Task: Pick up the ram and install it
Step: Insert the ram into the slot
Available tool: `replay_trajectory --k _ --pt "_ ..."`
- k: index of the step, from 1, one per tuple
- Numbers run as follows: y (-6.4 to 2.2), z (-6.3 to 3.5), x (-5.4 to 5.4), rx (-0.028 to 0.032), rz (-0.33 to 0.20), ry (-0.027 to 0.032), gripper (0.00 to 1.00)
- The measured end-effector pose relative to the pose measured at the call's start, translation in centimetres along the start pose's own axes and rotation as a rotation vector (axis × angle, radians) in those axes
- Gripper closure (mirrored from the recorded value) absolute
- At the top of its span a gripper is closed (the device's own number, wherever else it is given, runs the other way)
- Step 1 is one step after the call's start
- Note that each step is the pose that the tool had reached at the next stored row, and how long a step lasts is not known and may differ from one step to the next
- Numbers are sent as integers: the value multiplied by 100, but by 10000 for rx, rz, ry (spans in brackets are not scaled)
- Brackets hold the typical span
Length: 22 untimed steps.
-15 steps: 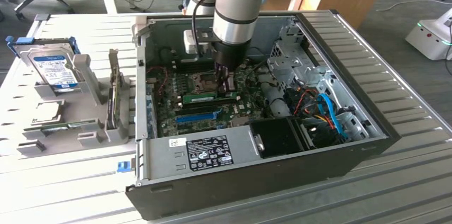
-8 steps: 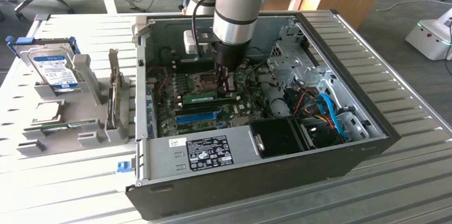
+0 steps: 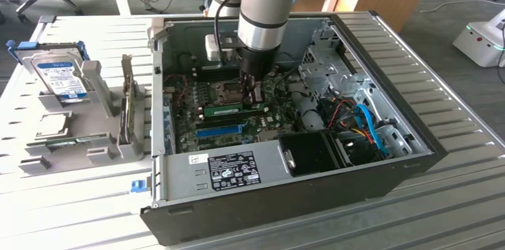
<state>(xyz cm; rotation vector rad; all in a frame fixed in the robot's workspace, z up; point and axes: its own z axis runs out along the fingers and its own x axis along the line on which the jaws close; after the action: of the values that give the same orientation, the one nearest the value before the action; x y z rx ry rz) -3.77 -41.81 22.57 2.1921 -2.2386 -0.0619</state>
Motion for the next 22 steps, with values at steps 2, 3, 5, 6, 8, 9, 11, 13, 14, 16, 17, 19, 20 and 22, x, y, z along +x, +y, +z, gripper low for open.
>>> replay_trajectory --k 2,3,5,6,8,9,11,13,14,16,17,19,20,22 --pt "0 0 0 1 0 -1 88" --pt "0 0 0 0 0 0 88" --pt "0 0 -1 2 0 -3 88" --pt "0 -4 -1 3 0 -4 88" --pt "0 -13 -1 1 0 -2 88" --pt "0 -19 -1 1 0 -2 88" --pt "0 -25 -1 2 0 -4 88" --pt "1 -28 -1 1 0 -2 88" --pt "1 -29 -1 1 0 -2 88" --pt "1 -29 -1 1 0 -2 88" --pt "1 -29 -1 0 0 -2 88" --pt "1 -29 -1 -4 1 -1 88" --pt "-1 -30 -1 -9 1 0 88" --pt "-3 -30 -1 -21 1 1 88"
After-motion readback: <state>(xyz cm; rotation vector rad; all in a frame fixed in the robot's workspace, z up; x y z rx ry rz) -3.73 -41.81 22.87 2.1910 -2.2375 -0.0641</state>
